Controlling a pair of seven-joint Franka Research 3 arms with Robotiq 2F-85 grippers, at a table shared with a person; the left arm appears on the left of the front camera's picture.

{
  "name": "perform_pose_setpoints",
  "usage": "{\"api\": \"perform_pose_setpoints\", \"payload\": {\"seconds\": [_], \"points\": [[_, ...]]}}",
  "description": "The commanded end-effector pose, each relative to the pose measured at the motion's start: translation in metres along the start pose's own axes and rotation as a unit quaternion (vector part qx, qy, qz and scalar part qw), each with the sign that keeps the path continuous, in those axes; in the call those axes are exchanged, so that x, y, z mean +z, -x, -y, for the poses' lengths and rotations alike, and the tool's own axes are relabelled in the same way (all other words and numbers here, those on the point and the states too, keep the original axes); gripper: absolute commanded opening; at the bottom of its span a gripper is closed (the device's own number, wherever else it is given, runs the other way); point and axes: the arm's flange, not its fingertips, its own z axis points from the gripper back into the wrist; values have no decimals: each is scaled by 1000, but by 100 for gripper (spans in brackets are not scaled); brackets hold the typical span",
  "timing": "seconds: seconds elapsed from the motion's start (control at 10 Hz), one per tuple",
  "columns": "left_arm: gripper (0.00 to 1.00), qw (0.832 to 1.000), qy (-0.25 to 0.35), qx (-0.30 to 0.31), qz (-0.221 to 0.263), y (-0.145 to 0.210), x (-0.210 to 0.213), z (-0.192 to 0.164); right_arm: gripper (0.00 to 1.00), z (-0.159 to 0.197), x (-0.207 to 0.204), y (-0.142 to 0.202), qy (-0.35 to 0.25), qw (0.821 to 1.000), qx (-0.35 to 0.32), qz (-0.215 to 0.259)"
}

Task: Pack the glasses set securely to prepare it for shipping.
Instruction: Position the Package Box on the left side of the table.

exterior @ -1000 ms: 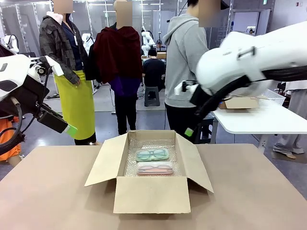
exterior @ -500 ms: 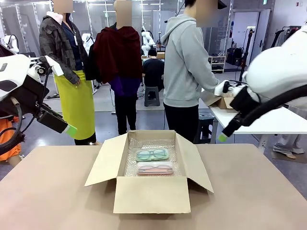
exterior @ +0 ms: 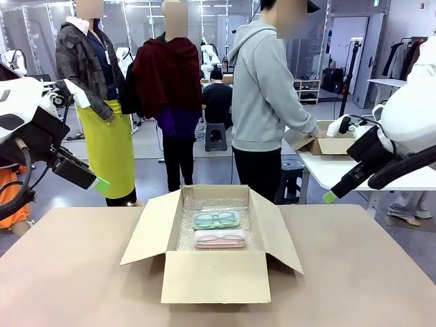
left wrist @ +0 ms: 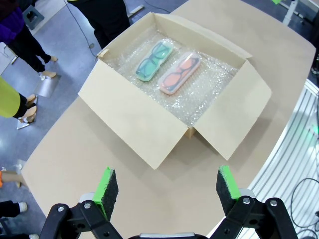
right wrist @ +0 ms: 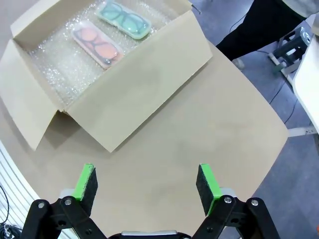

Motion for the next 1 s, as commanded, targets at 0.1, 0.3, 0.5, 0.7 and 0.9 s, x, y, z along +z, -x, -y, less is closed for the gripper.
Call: {"api": "perform_pose_setpoints", "payload": {"seconds": [0.1, 0.3, 0.5, 0.7, 0.9], "points": [[100, 1000, -1, 0, 3, 0, 0, 0, 100, -1, -2, -3, -4, 1000, 0, -11], [100, 1000, -1, 0, 3, 0, 0, 0, 100, -1, -2, -3, -4, 1000, 0, -11], [100, 999, 10, 44, -14, 1, -10, -19, 100, -1, -2, -3, -4, 1000, 0, -11], [100, 990, 90, 104, -29, 2, -30, -52, 100, -1, -2, -3, -4, 1000, 0, -11], [100, 970, 128, 203, -29, 8, -63, -98, 100, -1, -2, -3, -4, 1000, 0, -11]]}}
